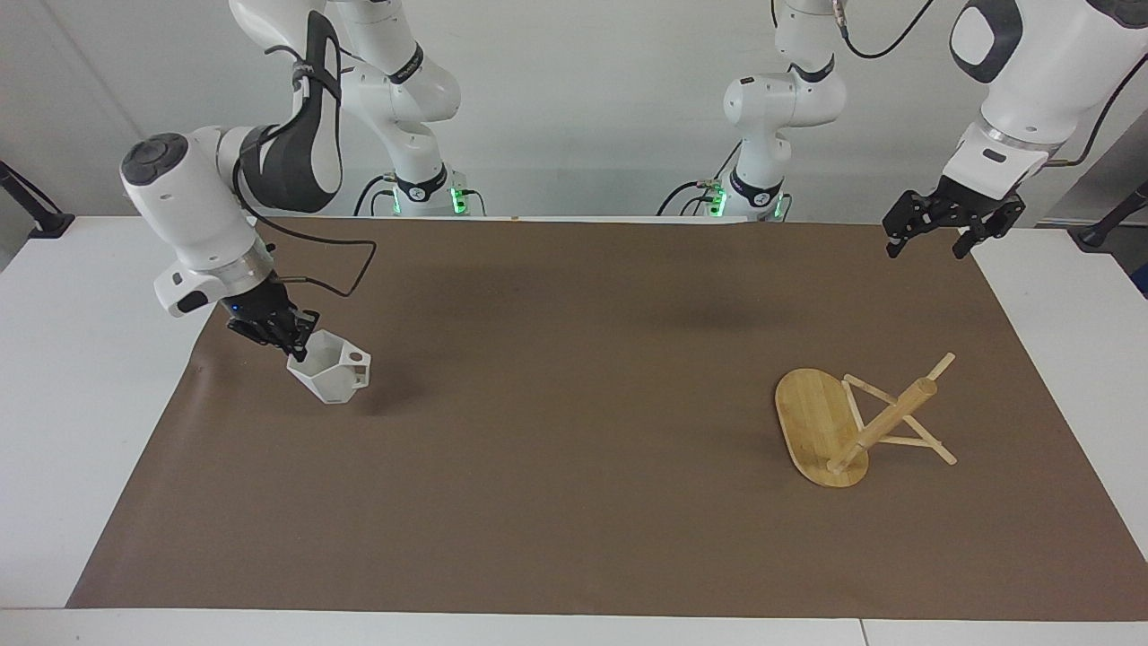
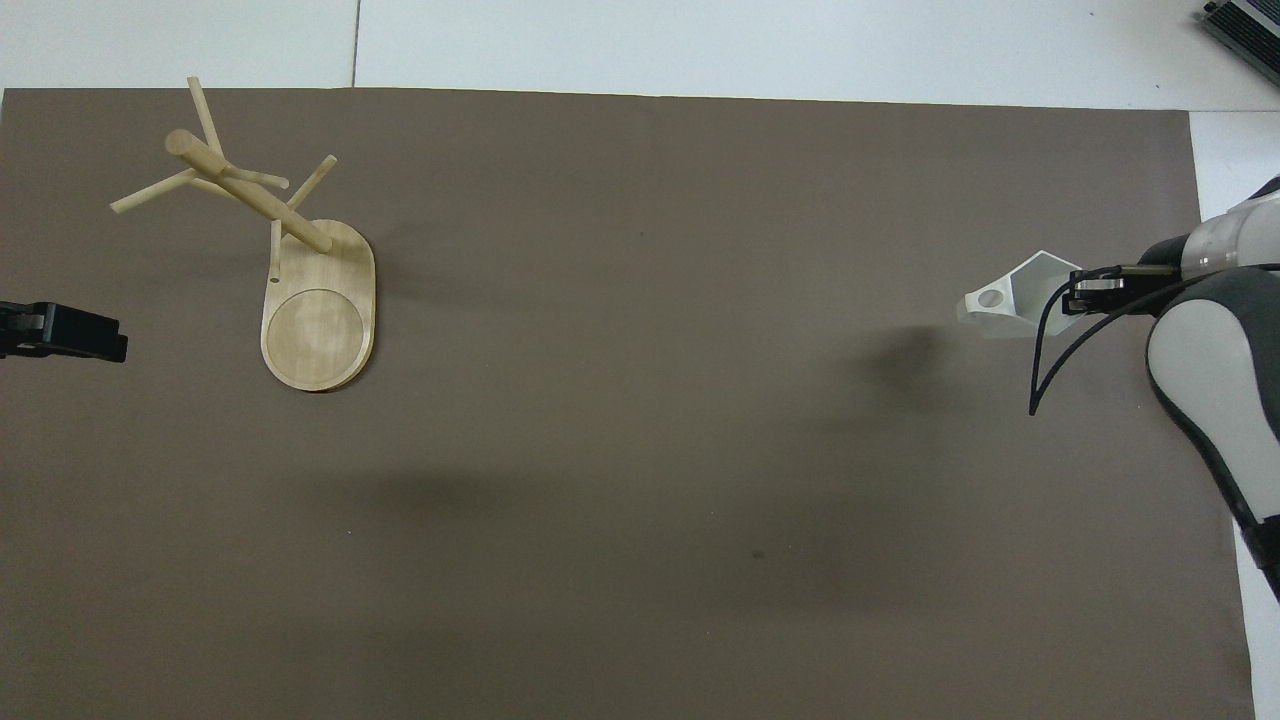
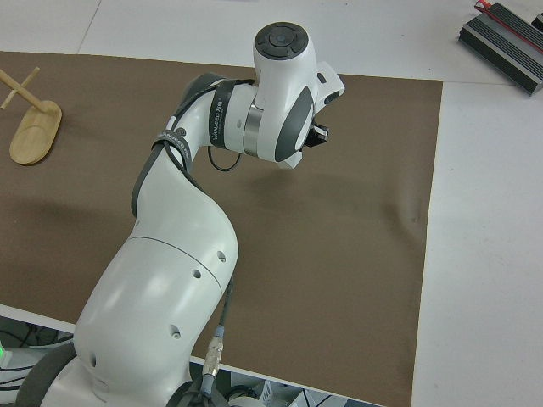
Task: Hang cup on rack
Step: 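Reach the right gripper to the white cup and grasp its rim, then carry the white cup toward the rack while the left gripper approaches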
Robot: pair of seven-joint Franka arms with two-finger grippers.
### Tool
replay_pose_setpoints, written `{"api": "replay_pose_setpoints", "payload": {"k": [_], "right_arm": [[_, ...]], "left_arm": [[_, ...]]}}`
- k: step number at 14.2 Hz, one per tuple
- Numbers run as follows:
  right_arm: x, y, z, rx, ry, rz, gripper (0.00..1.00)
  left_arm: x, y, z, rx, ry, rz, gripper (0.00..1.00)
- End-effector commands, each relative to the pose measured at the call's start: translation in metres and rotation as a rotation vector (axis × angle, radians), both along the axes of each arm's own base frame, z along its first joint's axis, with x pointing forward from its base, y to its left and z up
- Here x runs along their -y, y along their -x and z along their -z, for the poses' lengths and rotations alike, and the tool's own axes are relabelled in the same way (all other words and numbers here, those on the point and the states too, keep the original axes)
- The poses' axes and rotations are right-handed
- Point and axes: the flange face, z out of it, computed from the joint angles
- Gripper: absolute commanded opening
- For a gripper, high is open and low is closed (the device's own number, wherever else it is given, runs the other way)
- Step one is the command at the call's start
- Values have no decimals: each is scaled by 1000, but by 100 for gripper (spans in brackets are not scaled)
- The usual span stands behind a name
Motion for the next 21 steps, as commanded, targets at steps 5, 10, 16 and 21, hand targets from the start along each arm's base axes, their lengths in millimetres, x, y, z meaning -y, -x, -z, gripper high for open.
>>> {"api": "replay_pose_setpoints", "payload": {"k": [5, 10, 16, 21], "right_arm": [[-66, 5, -95, 50, -72, -120, 0], [-113, 12, -107, 57, -302, -137, 0], [-194, 30, -117, 4, -581, -135, 0], [-246, 44, -118, -103, -756, -102, 0]], "left_arm": [[-2, 8, -2, -6, 9, -7, 100], [-2, 8, -2, -6, 9, -7, 100], [-6, 8, -3, -4, 7, -10, 100], [-2, 6, -6, 24, 11, 83, 100]]}}
